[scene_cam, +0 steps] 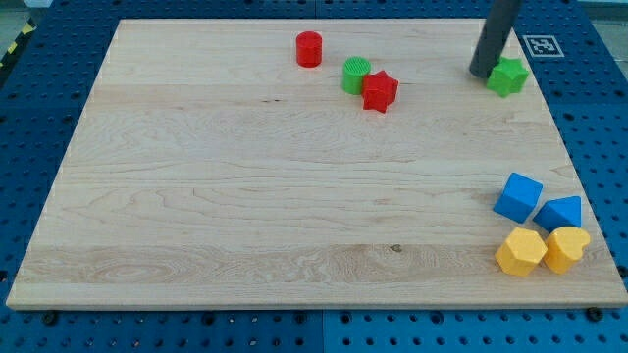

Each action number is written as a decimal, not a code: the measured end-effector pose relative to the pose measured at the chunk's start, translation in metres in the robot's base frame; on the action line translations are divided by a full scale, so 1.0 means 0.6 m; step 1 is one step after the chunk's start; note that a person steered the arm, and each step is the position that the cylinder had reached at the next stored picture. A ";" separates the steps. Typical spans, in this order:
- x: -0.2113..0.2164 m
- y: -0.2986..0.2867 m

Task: Slide the green star to the center right of the board

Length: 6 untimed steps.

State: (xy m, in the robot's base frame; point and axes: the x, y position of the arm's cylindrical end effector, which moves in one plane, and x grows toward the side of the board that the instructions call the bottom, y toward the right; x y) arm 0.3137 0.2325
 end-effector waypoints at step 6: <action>0.060 -0.001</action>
